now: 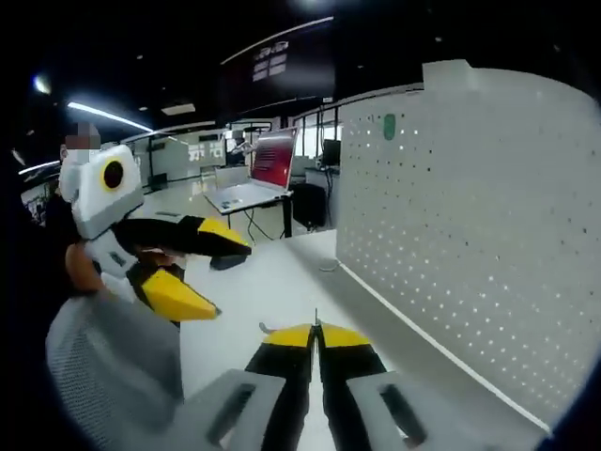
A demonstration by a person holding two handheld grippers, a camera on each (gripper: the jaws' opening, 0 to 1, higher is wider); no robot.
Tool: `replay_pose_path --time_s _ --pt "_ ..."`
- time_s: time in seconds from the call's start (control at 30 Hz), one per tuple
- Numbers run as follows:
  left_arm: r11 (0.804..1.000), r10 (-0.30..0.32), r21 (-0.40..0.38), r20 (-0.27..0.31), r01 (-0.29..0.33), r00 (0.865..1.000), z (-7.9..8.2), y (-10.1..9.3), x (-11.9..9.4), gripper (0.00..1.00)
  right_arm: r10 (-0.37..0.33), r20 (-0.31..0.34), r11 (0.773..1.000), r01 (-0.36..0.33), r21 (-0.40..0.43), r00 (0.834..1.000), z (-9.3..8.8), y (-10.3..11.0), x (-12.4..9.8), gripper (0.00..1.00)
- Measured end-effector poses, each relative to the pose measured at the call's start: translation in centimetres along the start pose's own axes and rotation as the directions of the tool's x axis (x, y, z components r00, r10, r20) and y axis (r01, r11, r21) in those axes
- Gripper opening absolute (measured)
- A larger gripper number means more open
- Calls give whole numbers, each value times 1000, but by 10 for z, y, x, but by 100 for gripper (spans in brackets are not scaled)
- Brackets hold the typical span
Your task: Insert the hook assembly into the mounting plate slot until the hook locks in place.
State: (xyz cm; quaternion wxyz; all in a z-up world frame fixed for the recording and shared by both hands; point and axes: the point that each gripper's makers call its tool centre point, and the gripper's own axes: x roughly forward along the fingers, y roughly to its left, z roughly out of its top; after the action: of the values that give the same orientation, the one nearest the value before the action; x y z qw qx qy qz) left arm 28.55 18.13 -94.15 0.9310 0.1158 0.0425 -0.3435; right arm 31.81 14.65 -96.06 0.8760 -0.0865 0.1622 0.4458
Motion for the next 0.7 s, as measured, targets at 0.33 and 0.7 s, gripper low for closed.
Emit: replay_pose_path --time_s 0.33,0.7 --pt "999 28 43 5 -29 1000 1 6 -2 22 63 65 995 -68 76 996 26 25 -6 0" --pt "988 38 148 3 -38 999 3 3 -3 11 104 84 986 -113 119 991 32 39 -5 0"
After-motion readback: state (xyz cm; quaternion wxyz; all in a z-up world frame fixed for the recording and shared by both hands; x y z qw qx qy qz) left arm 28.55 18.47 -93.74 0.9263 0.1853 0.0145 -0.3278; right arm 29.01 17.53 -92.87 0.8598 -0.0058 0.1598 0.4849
